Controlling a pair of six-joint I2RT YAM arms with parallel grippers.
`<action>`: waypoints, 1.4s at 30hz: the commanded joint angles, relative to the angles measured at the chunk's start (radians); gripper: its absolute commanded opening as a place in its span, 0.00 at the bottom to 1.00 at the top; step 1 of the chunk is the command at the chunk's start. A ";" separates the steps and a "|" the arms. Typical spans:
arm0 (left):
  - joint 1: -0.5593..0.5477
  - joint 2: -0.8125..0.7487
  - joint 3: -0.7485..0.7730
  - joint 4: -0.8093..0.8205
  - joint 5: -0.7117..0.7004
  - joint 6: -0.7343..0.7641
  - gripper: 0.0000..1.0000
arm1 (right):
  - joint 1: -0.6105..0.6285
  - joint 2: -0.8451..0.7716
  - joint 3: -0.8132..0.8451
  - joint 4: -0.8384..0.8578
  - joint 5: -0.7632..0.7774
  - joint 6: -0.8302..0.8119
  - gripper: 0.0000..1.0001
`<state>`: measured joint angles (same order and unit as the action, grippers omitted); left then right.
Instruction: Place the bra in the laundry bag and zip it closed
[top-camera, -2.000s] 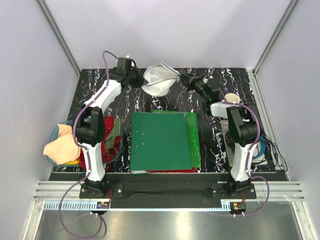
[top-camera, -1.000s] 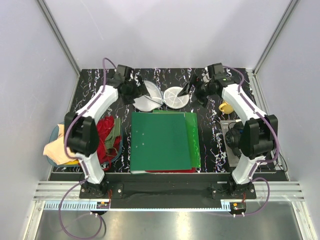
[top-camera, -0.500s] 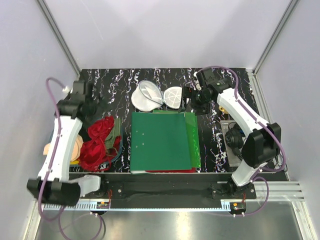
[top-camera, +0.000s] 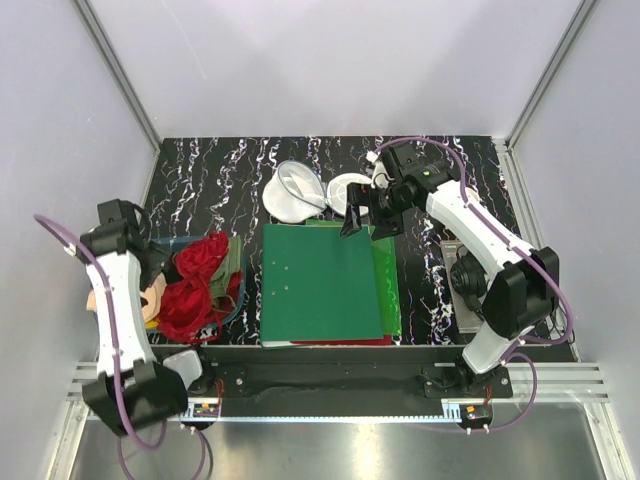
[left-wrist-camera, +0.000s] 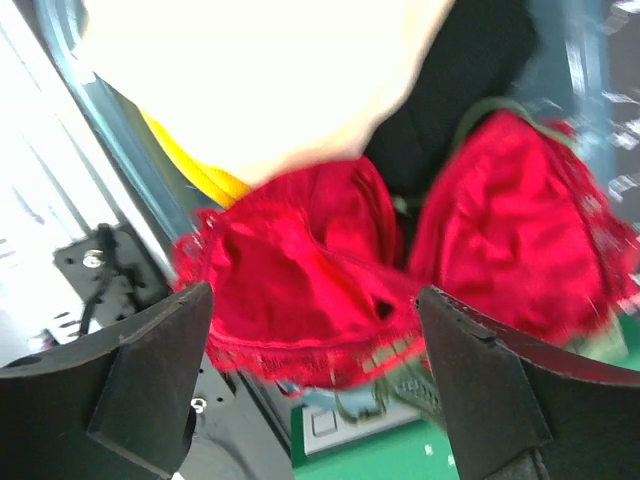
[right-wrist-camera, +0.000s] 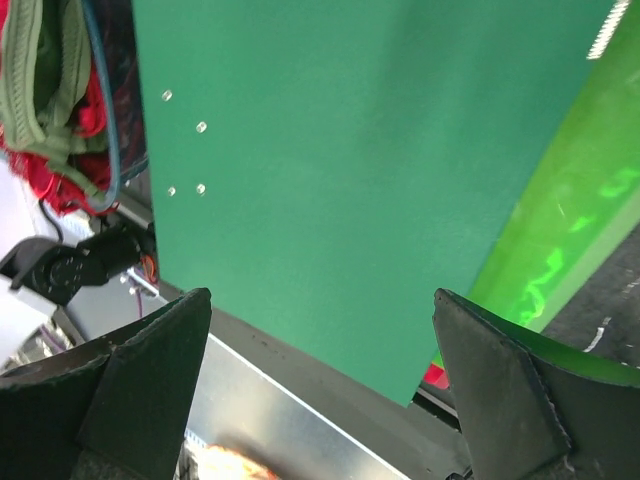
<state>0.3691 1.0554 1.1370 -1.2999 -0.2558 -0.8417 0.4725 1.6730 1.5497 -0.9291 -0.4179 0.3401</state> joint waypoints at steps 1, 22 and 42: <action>0.014 0.144 0.104 0.013 -0.163 -0.034 0.88 | 0.025 -0.030 0.001 0.006 -0.054 -0.021 1.00; 0.221 0.253 -0.044 0.344 -0.088 0.427 0.99 | 0.067 -0.072 -0.074 0.036 -0.105 -0.032 1.00; 0.314 0.184 -0.241 0.626 -0.106 0.543 0.99 | 0.074 -0.036 -0.109 0.038 -0.160 -0.010 1.00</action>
<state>0.6765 1.2602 0.8673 -0.7273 -0.2714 -0.3233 0.5354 1.6520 1.4357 -0.9066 -0.5449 0.3405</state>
